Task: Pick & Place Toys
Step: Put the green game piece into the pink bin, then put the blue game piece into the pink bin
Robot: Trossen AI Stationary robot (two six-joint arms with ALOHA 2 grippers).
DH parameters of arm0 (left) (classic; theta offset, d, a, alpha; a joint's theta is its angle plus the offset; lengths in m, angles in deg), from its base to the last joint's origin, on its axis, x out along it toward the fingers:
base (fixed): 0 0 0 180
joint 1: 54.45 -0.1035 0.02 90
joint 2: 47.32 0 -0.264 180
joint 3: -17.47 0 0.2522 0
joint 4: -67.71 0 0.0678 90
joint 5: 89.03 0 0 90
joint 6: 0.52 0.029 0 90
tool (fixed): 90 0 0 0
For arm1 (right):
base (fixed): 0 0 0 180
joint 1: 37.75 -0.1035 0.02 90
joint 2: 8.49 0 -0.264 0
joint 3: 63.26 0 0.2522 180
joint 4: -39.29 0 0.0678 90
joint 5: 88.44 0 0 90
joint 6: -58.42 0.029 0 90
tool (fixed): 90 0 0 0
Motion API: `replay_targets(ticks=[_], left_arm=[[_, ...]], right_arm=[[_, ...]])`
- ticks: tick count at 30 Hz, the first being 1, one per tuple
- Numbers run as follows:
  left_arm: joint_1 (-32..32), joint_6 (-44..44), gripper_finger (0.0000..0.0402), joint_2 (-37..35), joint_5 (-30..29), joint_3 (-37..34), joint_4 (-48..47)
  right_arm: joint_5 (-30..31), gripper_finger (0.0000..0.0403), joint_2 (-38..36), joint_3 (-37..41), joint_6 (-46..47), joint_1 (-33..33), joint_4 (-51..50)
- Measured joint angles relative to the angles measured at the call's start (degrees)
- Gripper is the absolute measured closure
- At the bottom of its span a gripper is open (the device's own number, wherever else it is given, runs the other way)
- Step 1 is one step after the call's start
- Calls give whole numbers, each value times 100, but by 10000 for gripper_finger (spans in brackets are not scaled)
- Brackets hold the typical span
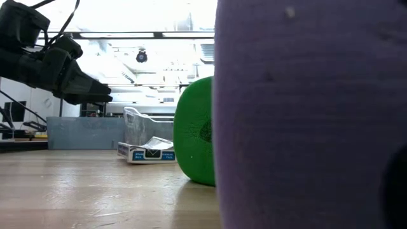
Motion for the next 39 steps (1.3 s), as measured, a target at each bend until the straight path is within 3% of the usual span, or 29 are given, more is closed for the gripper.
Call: replay_targets(ticks=[4,8,11,14,16,22,25,31,39], left_arm=[[-1,2,51,1,-10,0,0],[1,4,51,0,-10,0,0],[-1,7,51,0,-10,0,-1],[0,31,51,0,-8,-2,-2],[0,40,51,0,-9,-1,-2],[1,46,51,0,-10,0,-2],[-1,46,51,0,-9,0,-2],[-1,64,51,0,-8,0,-2],[1,68,51,8,-7,-1,-4]], right_arm=[[-837,275,-344,-70,-2,1625,-910],[-1763,275,-351,-140,-1,3121,-1106],[-2667,275,-207,-194,6,3999,-1104],[-3442,274,17,-281,-3,4453,-1049],[-3616,241,189,-328,-15,4520,-1052],[-3612,81,774,-625,31,4422,-1103],[-3599,39,1039,-822,46,4259,-1169],[-3599,32,1391,-1462,20,3635,-1872],[-3558,85,1949,-2553,-21,2584,-3864]])
